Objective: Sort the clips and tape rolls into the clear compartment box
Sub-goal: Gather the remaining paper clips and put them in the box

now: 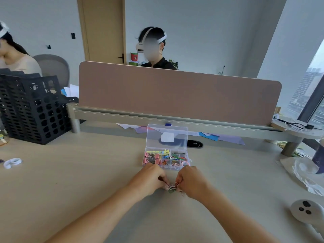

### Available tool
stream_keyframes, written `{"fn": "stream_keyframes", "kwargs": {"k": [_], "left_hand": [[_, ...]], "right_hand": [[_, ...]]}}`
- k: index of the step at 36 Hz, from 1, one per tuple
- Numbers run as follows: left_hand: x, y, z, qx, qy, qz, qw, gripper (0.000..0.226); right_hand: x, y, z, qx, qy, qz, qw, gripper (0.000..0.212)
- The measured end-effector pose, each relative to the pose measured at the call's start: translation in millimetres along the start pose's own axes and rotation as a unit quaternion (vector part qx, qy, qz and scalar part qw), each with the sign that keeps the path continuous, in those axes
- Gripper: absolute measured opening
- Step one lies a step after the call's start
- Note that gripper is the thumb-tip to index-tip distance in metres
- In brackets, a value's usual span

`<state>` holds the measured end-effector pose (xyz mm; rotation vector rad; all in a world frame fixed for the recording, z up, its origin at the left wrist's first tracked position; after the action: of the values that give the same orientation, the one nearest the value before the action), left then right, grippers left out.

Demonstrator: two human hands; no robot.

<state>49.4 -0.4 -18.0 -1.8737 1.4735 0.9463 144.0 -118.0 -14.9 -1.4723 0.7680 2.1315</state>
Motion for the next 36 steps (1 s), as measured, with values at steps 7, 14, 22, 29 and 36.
{"fn": "stream_keyframes", "kwargs": {"k": [7,14,22,29,36], "left_hand": [[-8.6,-4.0,17.9,-0.017,0.041,-0.009,0.999,0.010],[-33.4,-30.3,15.6,-0.020,0.100,-0.048,0.994,0.011],[-47.2,-87.9,5.2,-0.022,0.066,-0.090,0.993,0.004],[-25.2,-110.1,10.3,-0.004,0.050,-0.044,0.998,0.021],[-24.9,-110.2,21.1,0.015,0.066,-0.040,0.997,0.018]], "right_hand": [[-9.3,3.3,-18.2,-0.006,-0.090,0.012,0.996,0.015],[-41.4,-11.6,-37.9,-0.025,-0.165,-0.013,0.986,0.013],[-79.6,-60.0,-40.4,-0.041,-0.198,-0.103,0.974,0.006],[-54.5,-87.4,-37.8,-0.028,-0.199,-0.070,0.977,0.023],[-43.8,-91.2,-39.7,-0.051,-0.159,-0.044,0.985,0.016]]}}
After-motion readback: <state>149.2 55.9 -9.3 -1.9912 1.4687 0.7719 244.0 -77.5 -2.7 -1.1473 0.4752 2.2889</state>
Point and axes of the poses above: each hand's wrist, its own y-axis away from the middle knuckle, its own x-axis out of the palm, z = x × y, the point moved 3 cm from there along -y, towards the middle knuckle, and after that the axes turned 5 degrees about z, right-handed, at the moved point
